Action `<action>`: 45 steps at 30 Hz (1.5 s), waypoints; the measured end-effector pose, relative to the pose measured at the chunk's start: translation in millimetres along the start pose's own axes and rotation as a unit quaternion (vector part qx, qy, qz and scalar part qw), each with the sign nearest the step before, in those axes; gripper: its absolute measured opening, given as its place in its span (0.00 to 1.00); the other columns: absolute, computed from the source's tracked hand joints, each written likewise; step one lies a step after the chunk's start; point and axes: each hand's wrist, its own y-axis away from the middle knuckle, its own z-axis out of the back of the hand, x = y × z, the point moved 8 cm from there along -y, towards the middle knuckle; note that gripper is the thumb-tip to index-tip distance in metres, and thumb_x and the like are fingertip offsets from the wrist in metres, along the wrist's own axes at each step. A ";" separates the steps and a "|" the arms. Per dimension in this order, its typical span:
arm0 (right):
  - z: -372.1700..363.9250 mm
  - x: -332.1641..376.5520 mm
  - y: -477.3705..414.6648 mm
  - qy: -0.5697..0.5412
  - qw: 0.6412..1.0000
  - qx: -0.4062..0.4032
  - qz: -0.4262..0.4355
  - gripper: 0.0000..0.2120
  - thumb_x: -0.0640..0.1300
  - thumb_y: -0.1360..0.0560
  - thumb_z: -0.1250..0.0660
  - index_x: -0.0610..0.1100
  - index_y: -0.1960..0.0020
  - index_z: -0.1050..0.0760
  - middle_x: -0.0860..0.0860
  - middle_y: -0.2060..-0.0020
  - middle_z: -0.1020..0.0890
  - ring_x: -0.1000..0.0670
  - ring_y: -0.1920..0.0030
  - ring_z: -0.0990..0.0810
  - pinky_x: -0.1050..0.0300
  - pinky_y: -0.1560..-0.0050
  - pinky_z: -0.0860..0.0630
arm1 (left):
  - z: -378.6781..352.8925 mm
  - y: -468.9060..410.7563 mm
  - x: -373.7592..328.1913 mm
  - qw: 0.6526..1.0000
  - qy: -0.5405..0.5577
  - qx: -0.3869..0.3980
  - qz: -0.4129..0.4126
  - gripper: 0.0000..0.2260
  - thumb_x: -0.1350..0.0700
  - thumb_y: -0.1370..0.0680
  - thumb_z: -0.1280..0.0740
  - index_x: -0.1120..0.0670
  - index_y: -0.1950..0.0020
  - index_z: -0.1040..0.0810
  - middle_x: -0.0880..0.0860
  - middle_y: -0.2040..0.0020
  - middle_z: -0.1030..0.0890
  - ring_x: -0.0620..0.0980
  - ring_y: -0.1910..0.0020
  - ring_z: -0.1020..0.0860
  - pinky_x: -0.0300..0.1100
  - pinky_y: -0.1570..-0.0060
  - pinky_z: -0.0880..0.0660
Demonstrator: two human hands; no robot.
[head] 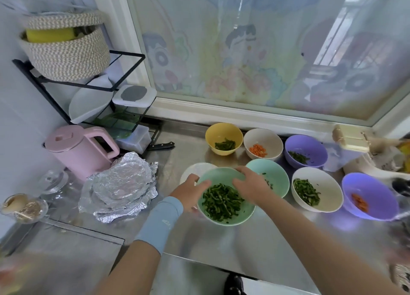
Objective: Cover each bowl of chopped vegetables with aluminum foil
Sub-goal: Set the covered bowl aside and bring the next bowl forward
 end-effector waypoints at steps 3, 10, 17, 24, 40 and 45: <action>-14.6 -32.5 21.4 0.034 0.999 0.019 -0.036 0.22 0.50 0.23 0.40 0.54 0.29 0.34 0.50 0.50 0.24 0.47 0.52 0.23 0.54 0.51 0.25 | -33.0 12.2 16.8 0.994 -0.084 0.068 0.023 0.20 0.40 0.22 0.40 0.52 0.37 0.33 0.53 0.49 0.20 0.54 0.59 0.17 0.44 0.64 0.19; -37.4 -99.1 41.0 0.026 0.996 0.042 -0.072 0.28 0.50 0.23 0.39 0.53 0.24 0.39 0.47 0.34 0.26 0.44 0.38 0.25 0.50 0.37 0.27 | -100.7 3.8 54.8 0.985 -0.039 0.141 0.094 0.24 0.44 0.21 0.39 0.57 0.31 0.32 0.59 0.48 0.18 0.58 0.57 0.16 0.51 0.58 0.17; -40.4 -113.3 16.4 0.107 0.991 0.069 -0.042 0.28 0.49 0.22 0.39 0.46 0.24 0.41 0.44 0.31 0.30 0.42 0.33 0.29 0.50 0.35 0.30 | -113.9 -13.7 59.7 0.984 -0.022 0.109 0.140 0.16 0.47 0.19 0.41 0.52 0.33 0.31 0.56 0.45 0.21 0.57 0.49 0.18 0.52 0.51 0.18; -29.0 -58.2 -14.3 0.253 0.963 0.041 0.085 0.18 0.45 0.20 0.46 0.46 0.32 0.30 0.47 0.39 0.22 0.44 0.40 0.23 0.50 0.42 0.24 | -75.7 -22.8 71.7 0.975 0.020 0.017 0.222 0.22 0.41 0.22 0.40 0.52 0.32 0.30 0.56 0.38 0.22 0.54 0.53 0.20 0.47 0.61 0.19; -77.3 -1.7 -88.1 -0.003 0.994 0.110 -0.010 0.23 0.42 0.22 0.42 0.47 0.28 0.33 0.48 0.34 0.25 0.45 0.36 0.26 0.54 0.40 0.30 | 8.9 -63.4 74.6 0.906 0.340 -0.195 0.156 0.12 0.59 0.22 0.40 0.58 0.40 0.25 0.57 0.52 0.19 0.57 0.58 0.19 0.56 0.54 0.18; -89.3 15.6 -115.7 -0.106 0.989 0.090 -0.041 0.22 0.40 0.26 0.41 0.48 0.33 0.28 0.49 0.42 0.20 0.45 0.45 0.23 0.53 0.47 0.24 | 54.9 -100.4 70.2 0.912 0.325 -0.212 0.137 0.19 0.54 0.28 0.36 0.57 0.37 0.26 0.57 0.44 0.20 0.59 0.50 0.19 0.56 0.50 0.19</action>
